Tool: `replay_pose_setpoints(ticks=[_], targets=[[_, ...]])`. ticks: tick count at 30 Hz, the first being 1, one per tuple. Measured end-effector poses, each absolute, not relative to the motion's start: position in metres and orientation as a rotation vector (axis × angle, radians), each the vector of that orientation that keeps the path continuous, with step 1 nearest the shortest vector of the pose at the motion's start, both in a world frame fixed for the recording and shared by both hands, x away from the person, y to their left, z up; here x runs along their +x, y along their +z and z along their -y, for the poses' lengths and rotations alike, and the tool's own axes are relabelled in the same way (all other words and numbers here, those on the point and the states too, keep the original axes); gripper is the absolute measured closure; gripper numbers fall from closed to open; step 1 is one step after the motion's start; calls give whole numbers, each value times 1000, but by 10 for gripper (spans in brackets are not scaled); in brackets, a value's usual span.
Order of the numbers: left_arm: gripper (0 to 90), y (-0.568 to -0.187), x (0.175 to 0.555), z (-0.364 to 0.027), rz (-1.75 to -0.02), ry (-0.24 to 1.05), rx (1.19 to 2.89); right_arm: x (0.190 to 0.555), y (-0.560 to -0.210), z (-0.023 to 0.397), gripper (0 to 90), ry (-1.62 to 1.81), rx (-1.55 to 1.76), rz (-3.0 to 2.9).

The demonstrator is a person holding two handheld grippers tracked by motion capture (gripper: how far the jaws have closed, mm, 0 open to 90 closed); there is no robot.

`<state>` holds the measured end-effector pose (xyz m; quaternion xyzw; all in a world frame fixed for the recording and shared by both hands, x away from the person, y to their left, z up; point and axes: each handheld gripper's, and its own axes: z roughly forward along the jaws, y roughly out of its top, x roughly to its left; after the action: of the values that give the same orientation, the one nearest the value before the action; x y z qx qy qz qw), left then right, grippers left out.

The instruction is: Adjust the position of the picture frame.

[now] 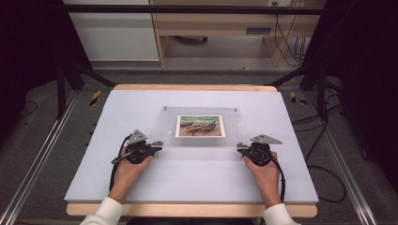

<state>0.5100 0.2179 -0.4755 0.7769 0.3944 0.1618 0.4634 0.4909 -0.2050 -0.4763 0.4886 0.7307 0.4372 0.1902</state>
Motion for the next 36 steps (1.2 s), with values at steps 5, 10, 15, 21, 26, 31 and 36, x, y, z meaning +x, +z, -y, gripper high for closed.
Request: replay_pose_setpoints(ticks=[5, 10, 15, 21, 26, 31, 36], targets=[[839, -476, 510, -218, -970, 397, 1913, 491, -476, 205, 840, 1227, 1372, -2055], [839, -476, 510, -218, -971, 399, 1913, 491, -476, 205, 838, 1230, 1373, -2058], [837, -476, 510, -218, -972, 402, 1914, 490, -476, 205, 833, 1230, 1372, -2059], [768, -476, 509, -220, -995, 405, 1905, 488, -475, 206, 778, 1238, 1377, -2070], [640, -472, 503, -224, -992, 418, 1927, 480, -470, 208, 603, 1232, 1374, -2088], [438, -469, 495, -224, -985, 407, 1954, 470, -467, 215, 431, 1208, 1384, -2082], [241, -467, 488, -224, -989, 367, 1958, 462, -462, 223, 300, 1219, 1375, -2050]])
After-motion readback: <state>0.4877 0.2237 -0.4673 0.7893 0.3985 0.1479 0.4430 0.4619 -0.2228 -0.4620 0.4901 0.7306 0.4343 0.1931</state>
